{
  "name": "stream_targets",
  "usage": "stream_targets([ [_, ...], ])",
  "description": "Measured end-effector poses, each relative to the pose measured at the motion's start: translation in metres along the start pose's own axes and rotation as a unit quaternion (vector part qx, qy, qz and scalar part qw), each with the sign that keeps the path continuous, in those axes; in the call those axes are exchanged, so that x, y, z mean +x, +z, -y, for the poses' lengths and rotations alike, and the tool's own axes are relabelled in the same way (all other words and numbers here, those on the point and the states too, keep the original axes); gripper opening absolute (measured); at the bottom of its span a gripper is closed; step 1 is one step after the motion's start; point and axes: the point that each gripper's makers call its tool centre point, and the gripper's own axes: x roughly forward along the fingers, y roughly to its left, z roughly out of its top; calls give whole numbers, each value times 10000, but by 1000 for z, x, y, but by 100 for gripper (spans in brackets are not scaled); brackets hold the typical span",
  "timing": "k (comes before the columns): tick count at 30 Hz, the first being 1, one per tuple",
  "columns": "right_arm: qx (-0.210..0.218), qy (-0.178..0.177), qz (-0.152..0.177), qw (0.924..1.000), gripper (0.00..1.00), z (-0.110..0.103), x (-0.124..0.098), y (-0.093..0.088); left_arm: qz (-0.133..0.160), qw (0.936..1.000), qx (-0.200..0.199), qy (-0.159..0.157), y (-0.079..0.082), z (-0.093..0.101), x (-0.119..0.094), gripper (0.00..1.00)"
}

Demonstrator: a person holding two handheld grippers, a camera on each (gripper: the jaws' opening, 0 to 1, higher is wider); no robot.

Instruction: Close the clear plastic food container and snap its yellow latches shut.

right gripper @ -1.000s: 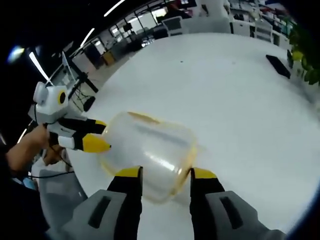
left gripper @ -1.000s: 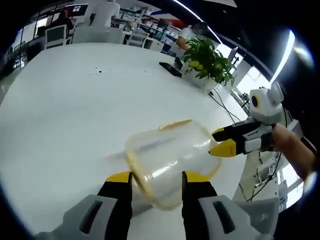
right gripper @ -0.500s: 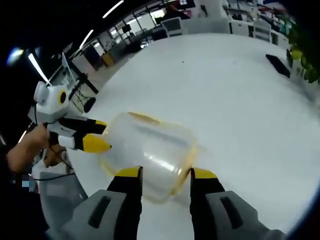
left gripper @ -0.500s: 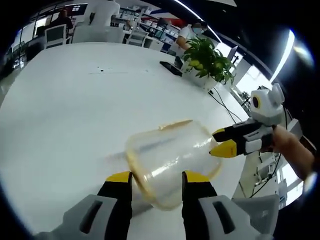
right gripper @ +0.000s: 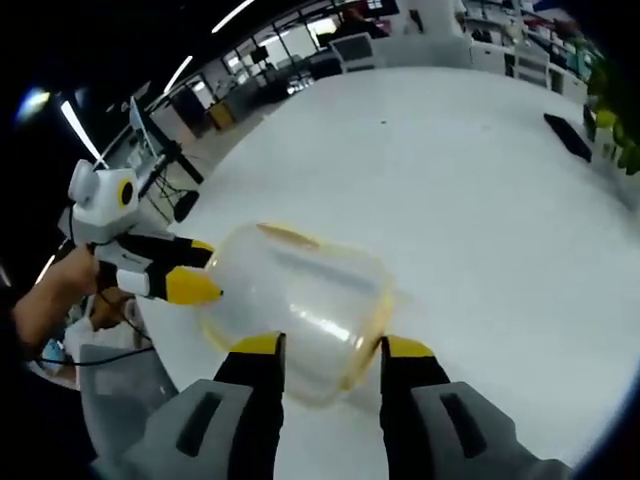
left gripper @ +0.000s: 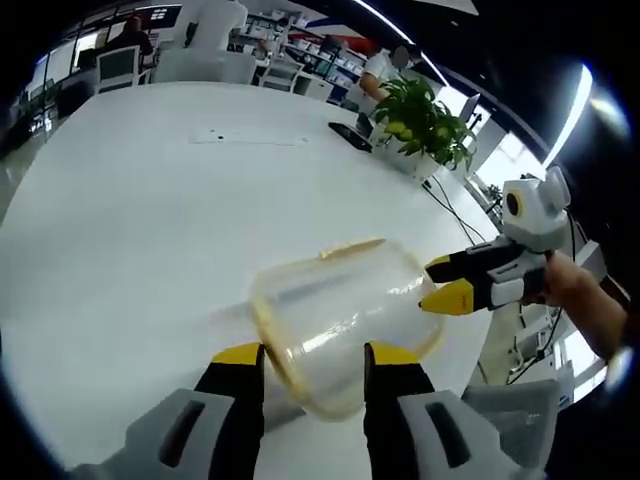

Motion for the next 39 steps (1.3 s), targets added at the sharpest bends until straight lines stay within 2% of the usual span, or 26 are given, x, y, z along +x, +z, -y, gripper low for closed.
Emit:
stream_targets([
  [22,-106,71,-16,9999,34,-28,15,4,-54,9999,-75,41,-10,-23,-22,32],
  [31,-51,105,26,9999,35,-28,15,5,-90,9999,-76,15,-10,-26,-23,33],
  [39,-165,232,88,9996,35,-28,14,4,-124,9999,-39,-50,-11,-26,-23,34],
])
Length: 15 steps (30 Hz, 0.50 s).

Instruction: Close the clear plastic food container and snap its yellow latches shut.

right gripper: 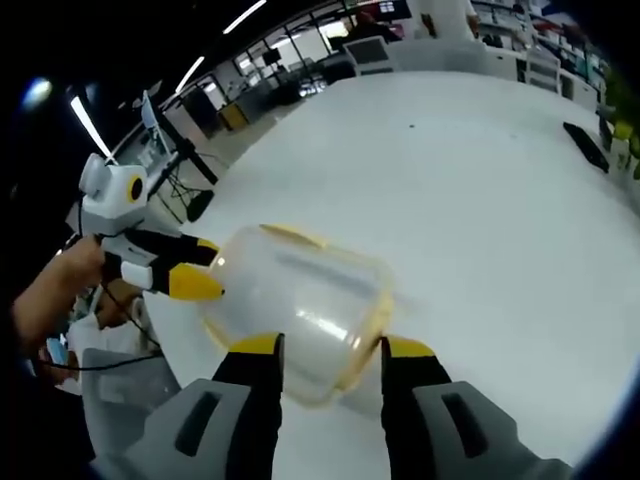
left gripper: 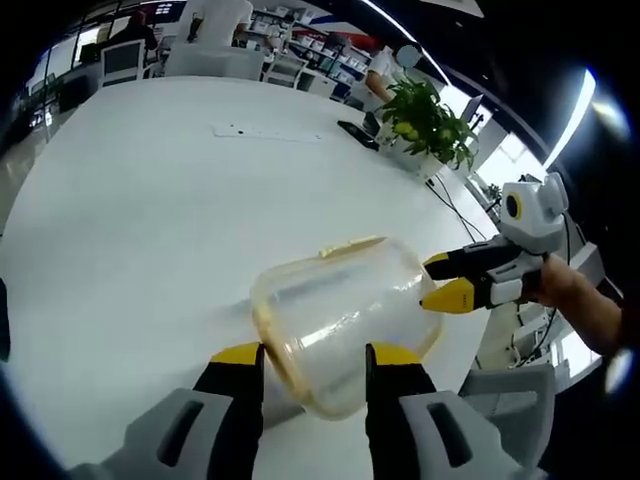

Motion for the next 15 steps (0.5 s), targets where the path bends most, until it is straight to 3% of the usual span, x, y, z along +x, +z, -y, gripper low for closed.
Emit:
stream_targets([
  [4,-294,51,-86,9995,36,0,-1,-1,-46,10000,54,-33,-1,0,0,35],
  [10,-712,64,-130,9974,36,-1,-8,2,-130,9975,692,5,2,3,-6,35],
  [15,-1072,87,-117,9941,36,-3,-13,9,-54,9970,777,-36,11,7,-12,39],
])
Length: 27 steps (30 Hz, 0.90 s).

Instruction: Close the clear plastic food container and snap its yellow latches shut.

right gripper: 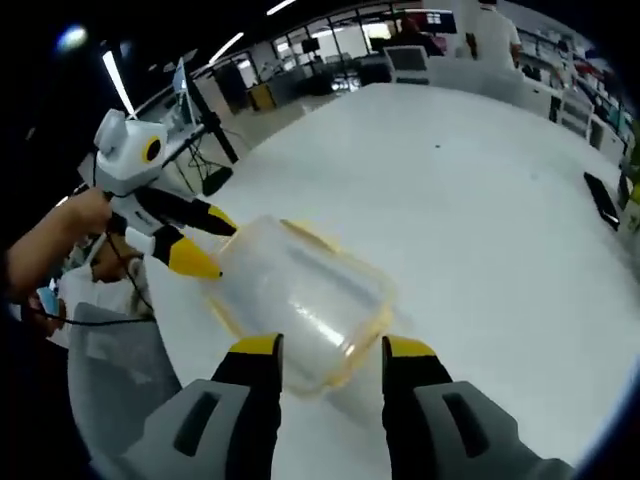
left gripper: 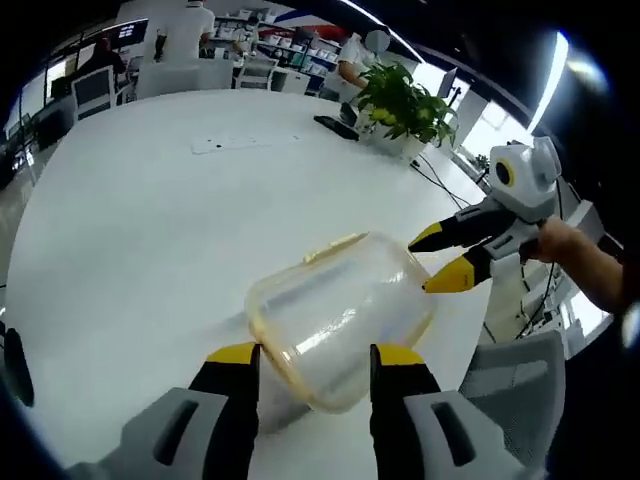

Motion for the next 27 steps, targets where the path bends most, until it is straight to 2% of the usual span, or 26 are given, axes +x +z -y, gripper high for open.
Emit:
stream_targets([
  [4,-263,71,-5,9996,35,-3,-1,5,17,9995,322,6,6,1,-2,39],
  [11,-478,347,110,9982,34,-10,-1,17,61,9969,750,-218,19,17,-1,37],
  [13,-505,428,138,9977,32,-11,0,22,54,9945,1000,-313,22,23,0,36],
  [19,-675,640,175,9955,27,-14,4,33,-34,9885,1411,-544,25,36,4,27],
  [27,-841,965,262,9914,22,-23,14,45,-188,9775,1962,-754,25,48,12,23],
])
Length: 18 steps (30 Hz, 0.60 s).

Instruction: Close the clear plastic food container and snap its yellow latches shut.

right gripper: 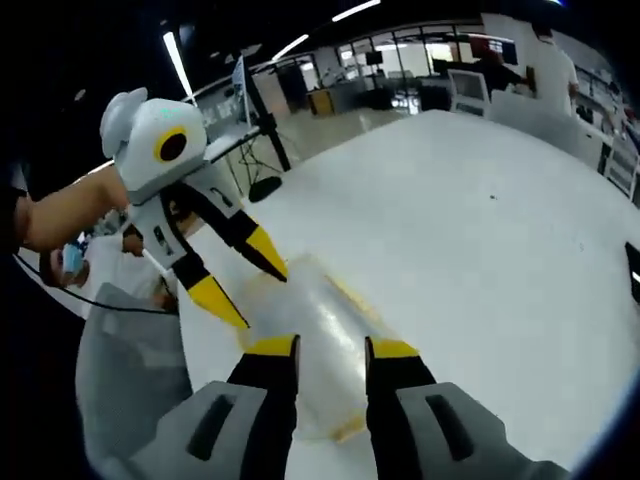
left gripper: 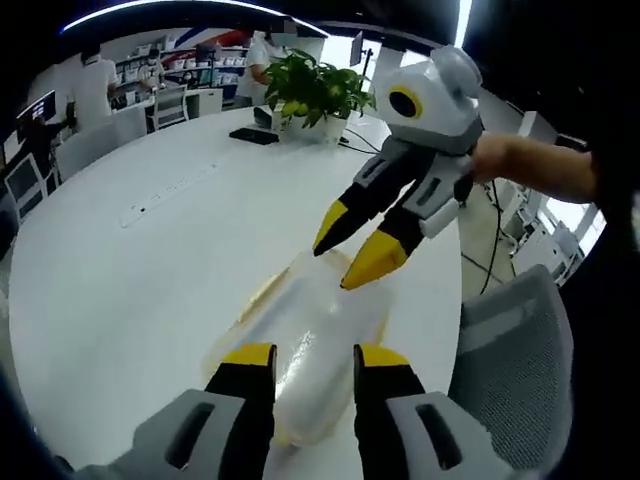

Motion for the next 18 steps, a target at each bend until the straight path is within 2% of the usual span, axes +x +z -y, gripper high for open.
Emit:
stream_targets([
  [11,-464,277,-131,9985,14,-5,14,5,-187,9977,595,-264,1,11,13,16],
  [15,-384,548,-148,9977,12,-13,17,9,-281,9965,719,-327,-1,13,17,15],
  [18,-417,572,-152,9974,12,-12,23,14,-288,9958,786,-370,-1,15,19,15],
])
